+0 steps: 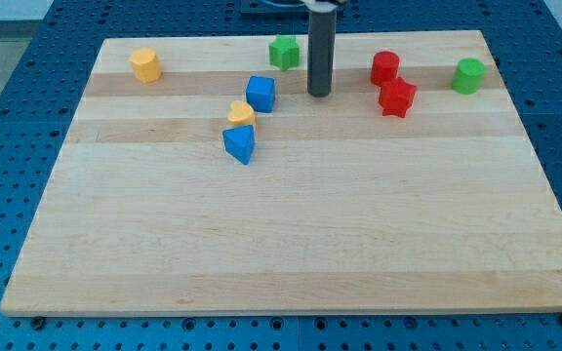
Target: Separate the red blocks from each other
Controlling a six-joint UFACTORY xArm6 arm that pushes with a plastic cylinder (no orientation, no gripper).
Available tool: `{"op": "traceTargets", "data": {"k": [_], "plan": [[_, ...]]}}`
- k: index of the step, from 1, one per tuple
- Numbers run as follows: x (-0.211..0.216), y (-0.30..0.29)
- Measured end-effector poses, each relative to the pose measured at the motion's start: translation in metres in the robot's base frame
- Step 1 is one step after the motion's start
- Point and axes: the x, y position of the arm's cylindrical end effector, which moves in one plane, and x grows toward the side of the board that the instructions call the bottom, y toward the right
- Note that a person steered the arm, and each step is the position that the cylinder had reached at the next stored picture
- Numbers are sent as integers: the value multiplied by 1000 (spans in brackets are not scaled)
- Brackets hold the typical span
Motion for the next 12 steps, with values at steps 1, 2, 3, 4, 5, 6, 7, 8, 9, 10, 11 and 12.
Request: {"op": "traceTargets", "data": {"k": [1, 2, 3, 4, 5, 6, 7, 8, 9, 10, 11, 12], "plan": [[-61, 29], [-115, 61], [-128, 78], [-127, 93], [-124, 105], [-124, 105], [-101, 102], [46, 100], [122, 99], [122, 99], [102, 99], [29, 94]]}}
